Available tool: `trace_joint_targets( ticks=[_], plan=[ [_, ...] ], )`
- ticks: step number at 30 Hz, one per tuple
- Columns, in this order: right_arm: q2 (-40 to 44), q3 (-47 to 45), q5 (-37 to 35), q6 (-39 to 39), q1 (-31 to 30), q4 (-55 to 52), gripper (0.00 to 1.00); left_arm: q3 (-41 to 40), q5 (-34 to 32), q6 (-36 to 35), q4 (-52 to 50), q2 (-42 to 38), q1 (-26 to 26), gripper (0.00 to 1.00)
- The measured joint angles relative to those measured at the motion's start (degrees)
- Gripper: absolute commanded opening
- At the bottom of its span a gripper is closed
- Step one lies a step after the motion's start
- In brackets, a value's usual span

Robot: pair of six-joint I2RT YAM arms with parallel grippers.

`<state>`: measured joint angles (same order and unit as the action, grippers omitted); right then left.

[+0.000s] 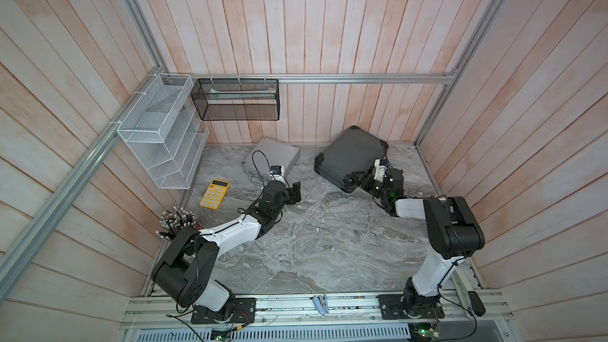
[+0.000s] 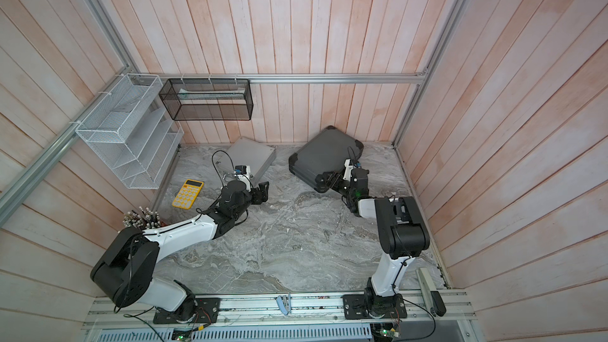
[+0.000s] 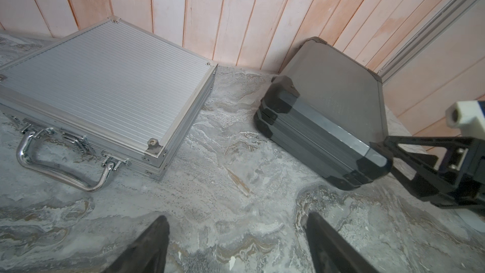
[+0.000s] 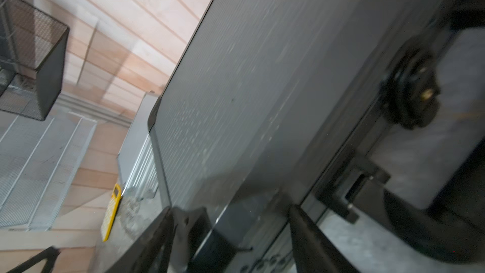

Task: Open the poker set cases
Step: Move the poker set case to the center of the board.

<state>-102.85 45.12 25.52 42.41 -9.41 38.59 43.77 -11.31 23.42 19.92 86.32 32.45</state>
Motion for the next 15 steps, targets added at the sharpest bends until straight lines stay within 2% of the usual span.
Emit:
trace_joint_targets(
  ticks=[3, 6, 12, 15],
  plan=[
    [0.9, -0.72, 1.18, 1.31, -1.6, -2.99, 0.7, 0.02, 0.83, 0.28, -0.02, 0.0, -0.7, 0.85],
    [2.25, 3.04, 0.48, -2.21, -0.39, -12.11, 0.7, 0.72, 1.57, 0.46, -0.52, 0.2, -1.18, 0.85],
    [2.95, 14.27, -1.68, -11.32, 10.14, -23.41, 0.71, 5.9, 4.07, 2.36, -1.14, 3.65, -1.2, 0.88],
    [0.72, 20.83, -1.79, -16.48, 14.56, -28.22, 0.72, 8.7, 5.42, 4.39, -1.73, 6.25, -1.18, 0.88]
  ],
)
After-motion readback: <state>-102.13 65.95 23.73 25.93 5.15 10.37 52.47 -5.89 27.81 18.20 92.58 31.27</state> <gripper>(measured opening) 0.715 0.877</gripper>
